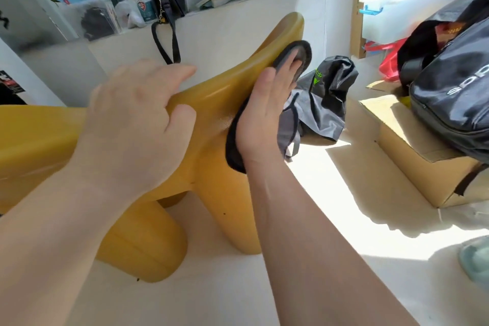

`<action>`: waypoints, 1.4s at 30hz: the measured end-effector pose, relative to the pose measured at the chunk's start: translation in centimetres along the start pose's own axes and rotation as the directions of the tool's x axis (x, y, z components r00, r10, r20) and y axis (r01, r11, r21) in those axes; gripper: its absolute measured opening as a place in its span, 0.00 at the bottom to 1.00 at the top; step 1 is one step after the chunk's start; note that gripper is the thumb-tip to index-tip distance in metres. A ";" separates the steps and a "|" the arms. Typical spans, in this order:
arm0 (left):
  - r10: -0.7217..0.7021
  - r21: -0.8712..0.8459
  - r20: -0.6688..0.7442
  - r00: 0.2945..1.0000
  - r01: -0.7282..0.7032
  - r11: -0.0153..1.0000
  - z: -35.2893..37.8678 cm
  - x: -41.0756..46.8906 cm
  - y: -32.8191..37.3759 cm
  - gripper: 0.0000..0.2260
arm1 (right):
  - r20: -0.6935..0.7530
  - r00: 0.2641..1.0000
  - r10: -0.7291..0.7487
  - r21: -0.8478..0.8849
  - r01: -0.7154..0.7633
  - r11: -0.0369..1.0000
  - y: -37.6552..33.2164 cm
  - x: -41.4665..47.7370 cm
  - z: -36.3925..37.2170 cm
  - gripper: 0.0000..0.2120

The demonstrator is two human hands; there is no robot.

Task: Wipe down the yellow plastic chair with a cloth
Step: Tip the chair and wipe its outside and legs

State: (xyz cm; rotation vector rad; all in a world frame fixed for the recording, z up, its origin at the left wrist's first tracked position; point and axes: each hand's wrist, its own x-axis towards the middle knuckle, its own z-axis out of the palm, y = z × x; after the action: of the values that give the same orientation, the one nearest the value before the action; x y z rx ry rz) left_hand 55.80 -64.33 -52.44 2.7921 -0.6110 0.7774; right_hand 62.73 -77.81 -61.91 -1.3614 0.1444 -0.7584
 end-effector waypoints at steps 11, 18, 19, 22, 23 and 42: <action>-0.035 0.160 -0.152 0.988 0.059 0.985 3.5 -2.2 1.8 0.28 | -0.014 0.999 0.050 -0.050 -0.050 0.997 1.7 -1.1 0.5 0.36; -0.083 0.138 -0.177 0.981 0.108 0.985 3.9 -2.3 1.8 0.29 | 0.057 0.998 0.031 0.011 -0.032 0.999 1.9 1.5 -1.4 0.36; -0.083 0.136 -0.180 0.980 0.109 0.985 3.9 -2.3 1.7 0.29 | 0.033 0.999 0.020 -0.006 -0.020 1.000 1.6 0.1 -0.7 0.37; -0.076 0.133 -0.200 0.977 0.104 0.986 4.0 -2.3 1.7 0.29 | 0.024 0.998 0.063 -0.078 -0.061 0.995 1.1 -3.1 1.0 0.39; -0.078 0.134 -0.210 0.975 0.108 0.985 4.1 -2.2 1.6 0.29 | 0.032 0.996 0.085 -0.105 -0.081 0.991 1.0 -3.8 1.5 0.40; 0.104 0.207 -0.208 0.973 -0.060 0.976 4.6 -4.2 -0.5 0.32 | 0.125 0.991 -0.053 -0.433 0.102 0.896 5.7 -10.3 2.0 0.37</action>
State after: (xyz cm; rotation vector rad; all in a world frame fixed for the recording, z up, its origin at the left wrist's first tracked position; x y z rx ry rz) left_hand 54.84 -63.78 -58.60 2.8146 -0.6450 1.2056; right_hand 58.20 -70.28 -70.04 -1.8462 0.1822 -0.7414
